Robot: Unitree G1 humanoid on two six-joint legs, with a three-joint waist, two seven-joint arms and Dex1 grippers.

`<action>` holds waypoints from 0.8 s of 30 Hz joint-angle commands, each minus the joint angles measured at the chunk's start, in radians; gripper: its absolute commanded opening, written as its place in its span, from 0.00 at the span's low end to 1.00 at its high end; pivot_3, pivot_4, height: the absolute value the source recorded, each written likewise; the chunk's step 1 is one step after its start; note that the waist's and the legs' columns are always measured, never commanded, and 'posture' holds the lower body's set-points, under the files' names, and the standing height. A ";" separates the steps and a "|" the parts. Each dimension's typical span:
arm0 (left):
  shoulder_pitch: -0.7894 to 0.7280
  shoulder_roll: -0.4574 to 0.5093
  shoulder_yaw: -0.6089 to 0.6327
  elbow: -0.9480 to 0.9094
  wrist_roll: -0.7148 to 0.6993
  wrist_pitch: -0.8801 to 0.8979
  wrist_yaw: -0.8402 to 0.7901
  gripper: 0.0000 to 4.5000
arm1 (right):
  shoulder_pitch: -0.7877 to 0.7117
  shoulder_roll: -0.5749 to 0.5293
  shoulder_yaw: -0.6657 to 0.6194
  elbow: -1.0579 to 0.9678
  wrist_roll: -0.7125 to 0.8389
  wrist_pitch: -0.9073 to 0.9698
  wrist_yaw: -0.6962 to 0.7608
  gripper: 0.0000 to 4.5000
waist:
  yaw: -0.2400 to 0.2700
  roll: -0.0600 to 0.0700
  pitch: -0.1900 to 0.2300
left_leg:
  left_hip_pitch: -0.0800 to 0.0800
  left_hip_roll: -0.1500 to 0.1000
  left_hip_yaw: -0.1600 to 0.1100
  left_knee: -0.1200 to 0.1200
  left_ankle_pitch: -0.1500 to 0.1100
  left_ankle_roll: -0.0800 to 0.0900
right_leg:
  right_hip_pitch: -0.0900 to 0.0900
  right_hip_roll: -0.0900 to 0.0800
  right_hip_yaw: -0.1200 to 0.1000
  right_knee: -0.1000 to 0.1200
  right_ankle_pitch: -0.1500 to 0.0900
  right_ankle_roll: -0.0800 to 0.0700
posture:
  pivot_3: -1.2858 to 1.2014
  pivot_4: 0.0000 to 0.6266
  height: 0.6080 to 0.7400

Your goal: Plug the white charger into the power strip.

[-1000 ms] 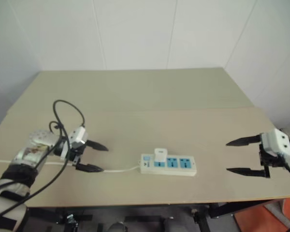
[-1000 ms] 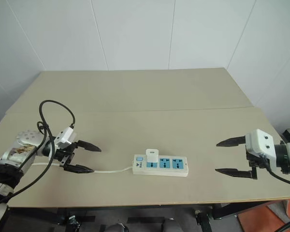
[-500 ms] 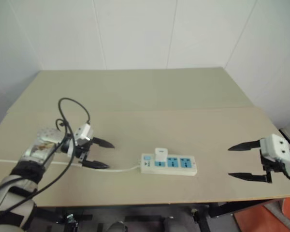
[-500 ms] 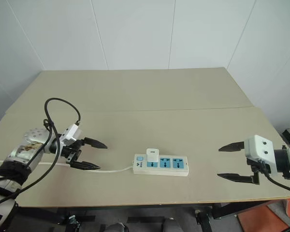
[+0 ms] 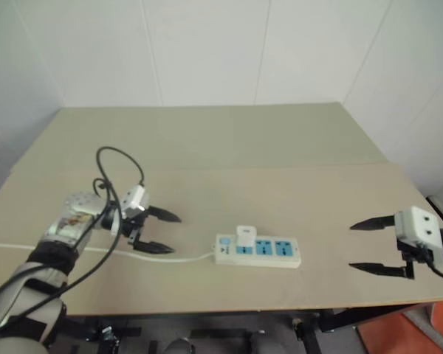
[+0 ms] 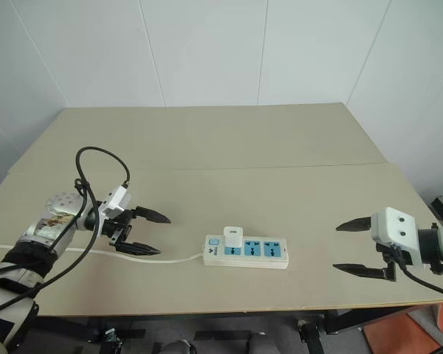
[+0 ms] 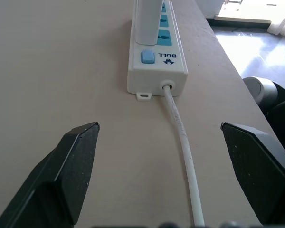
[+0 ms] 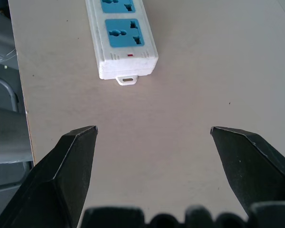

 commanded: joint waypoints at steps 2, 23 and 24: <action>-0.025 -0.004 -0.002 0.005 -0.004 -0.027 -0.005 1.00 | 0.005 -0.002 -0.030 -0.030 0.001 -0.020 -0.008 1.00 | 0.000 0.000 0.000 | 0.000 0.000 0.000 0.001 0.000 0.000 | 0.000 0.000 0.000 0.001 0.000 0.000 | 0.52 0.24 1.00; -0.120 0.034 -0.193 0.018 -0.114 0.037 -0.005 1.00 | 0.032 0.005 -0.029 -0.139 0.007 0.054 -0.089 1.00 | -0.002 0.000 0.000 | 0.001 -0.001 0.000 0.003 0.000 0.000 | 0.000 0.000 0.000 0.006 0.000 0.000 | 0.52 0.24 1.00; -0.123 0.050 -0.221 0.005 -0.133 0.046 -0.005 1.00 | 0.037 0.005 -0.030 -0.152 0.010 0.063 -0.092 1.00 | -0.004 0.000 0.000 | 0.001 0.000 0.000 0.003 0.000 0.000 | 0.000 0.000 0.001 0.006 0.000 0.000 | 0.52 0.24 1.00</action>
